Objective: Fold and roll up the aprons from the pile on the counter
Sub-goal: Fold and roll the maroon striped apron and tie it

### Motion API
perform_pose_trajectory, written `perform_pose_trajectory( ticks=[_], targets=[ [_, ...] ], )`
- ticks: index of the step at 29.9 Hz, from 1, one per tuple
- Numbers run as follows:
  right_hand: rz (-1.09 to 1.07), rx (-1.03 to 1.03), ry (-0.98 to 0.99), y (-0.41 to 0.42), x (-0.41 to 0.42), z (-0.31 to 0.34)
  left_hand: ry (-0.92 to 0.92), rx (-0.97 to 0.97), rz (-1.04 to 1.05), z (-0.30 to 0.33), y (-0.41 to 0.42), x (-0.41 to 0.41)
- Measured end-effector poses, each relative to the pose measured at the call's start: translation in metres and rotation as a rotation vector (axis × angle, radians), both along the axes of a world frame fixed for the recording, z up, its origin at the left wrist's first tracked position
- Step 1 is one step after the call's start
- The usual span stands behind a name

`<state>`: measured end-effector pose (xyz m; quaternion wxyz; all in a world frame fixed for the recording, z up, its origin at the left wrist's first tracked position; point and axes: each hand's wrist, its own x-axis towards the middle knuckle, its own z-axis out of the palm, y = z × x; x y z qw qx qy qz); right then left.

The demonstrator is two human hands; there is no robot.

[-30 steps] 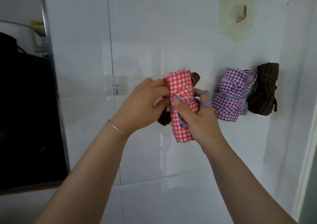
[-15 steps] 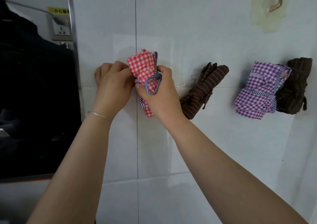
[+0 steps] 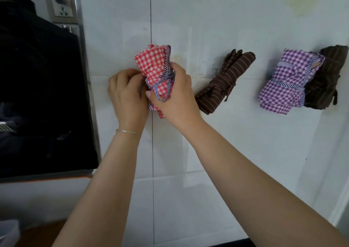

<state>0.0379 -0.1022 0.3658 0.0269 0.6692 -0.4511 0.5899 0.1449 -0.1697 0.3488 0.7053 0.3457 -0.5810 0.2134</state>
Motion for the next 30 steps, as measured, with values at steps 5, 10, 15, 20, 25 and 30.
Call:
perform_pose_trajectory(
  ticks=[5, 10, 15, 20, 25, 30],
  targets=[
    [0.107, 0.050, -0.085, 0.031, -0.017, -0.023, 0.272, -0.208, -0.276, -0.038, 0.044, -0.016],
    [0.078, -0.179, -0.005, 0.057, -0.052, -0.071, 0.023, -0.180, -0.450, -0.104, 0.076, -0.050],
    [-0.140, 0.192, -0.012, 0.066, -0.113, -0.194, -0.336, 0.472, -0.559, -0.201, 0.080, -0.093],
    [-0.267, 1.166, 0.008, 0.117, -0.181, -0.370, -0.874, 1.441, -0.744, -0.345, 0.105, -0.116],
    [-0.303, 1.704, 0.060, 0.197, -0.205, -0.482, -1.112, 1.881, -0.558, -0.456, 0.136, -0.105],
    [-0.338, 1.626, 0.109, 0.240, -0.197, -0.526, -0.818, 2.019, -0.408, -0.490, 0.165, -0.100]
  ],
)
